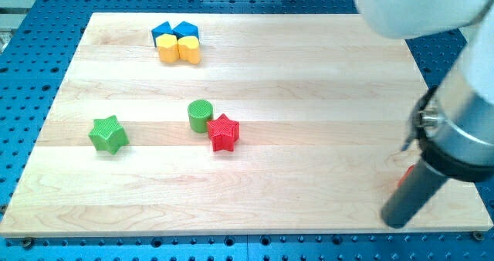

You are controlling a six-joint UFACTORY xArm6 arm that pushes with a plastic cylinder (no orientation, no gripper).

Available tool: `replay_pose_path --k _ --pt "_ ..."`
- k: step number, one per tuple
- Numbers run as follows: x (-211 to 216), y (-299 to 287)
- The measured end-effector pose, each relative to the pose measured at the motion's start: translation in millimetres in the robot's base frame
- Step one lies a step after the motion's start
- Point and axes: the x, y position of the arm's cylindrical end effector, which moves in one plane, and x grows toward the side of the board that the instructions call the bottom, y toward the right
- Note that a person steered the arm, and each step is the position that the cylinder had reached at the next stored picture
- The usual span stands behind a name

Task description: Slide the red star to the top left of the red circle

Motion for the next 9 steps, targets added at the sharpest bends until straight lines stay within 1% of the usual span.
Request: replay_pose_path --k 1,2,3,4,6,7,8,9 --pt "-23.4 -92.9" --pt "-62.4 -200.0" --pt "-101.0 -261.5" --pt "-124.7 -270.4" --pt "-126.6 -143.2" --pt "-114.1 -178.4" --pt "-94.1 -136.2" --pt "-95.7 -113.4"
